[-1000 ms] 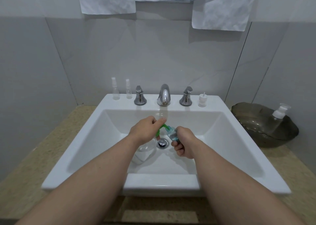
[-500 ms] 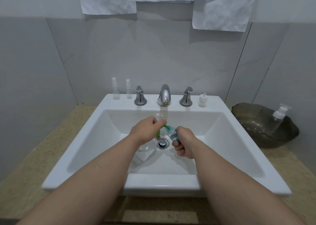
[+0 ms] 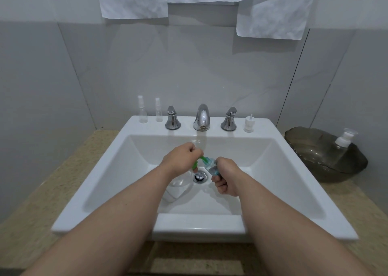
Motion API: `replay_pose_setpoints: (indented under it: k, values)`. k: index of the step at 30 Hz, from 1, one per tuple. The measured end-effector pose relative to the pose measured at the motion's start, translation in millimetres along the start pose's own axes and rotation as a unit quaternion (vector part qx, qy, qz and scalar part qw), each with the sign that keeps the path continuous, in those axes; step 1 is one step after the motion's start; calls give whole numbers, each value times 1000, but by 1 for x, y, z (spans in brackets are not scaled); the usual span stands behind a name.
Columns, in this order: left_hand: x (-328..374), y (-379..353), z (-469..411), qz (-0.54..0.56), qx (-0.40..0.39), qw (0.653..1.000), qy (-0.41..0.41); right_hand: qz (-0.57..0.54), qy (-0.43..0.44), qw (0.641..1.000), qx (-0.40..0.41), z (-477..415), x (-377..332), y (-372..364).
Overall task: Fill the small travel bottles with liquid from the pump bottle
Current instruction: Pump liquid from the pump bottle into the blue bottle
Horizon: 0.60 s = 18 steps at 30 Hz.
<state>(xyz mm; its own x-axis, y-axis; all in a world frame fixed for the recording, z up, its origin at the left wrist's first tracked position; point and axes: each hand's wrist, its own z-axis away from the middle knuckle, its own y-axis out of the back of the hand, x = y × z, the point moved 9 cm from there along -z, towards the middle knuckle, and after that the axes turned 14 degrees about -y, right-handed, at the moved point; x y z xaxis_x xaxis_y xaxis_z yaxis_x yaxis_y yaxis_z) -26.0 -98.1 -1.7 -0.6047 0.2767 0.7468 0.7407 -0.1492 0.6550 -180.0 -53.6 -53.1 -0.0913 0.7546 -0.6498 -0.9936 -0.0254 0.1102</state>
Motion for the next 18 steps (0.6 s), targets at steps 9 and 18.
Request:
replay_pose_setpoints:
  k: [9, 18]
  values:
    - [-1, 3, 3, -36, 12, 999, 3, -2, -7, 1000, -3, -1, 2, 0]
    - [-1, 4, 3, -51, 14, 999, 2, -21, 9, 1000, -7, -2, -2, 1]
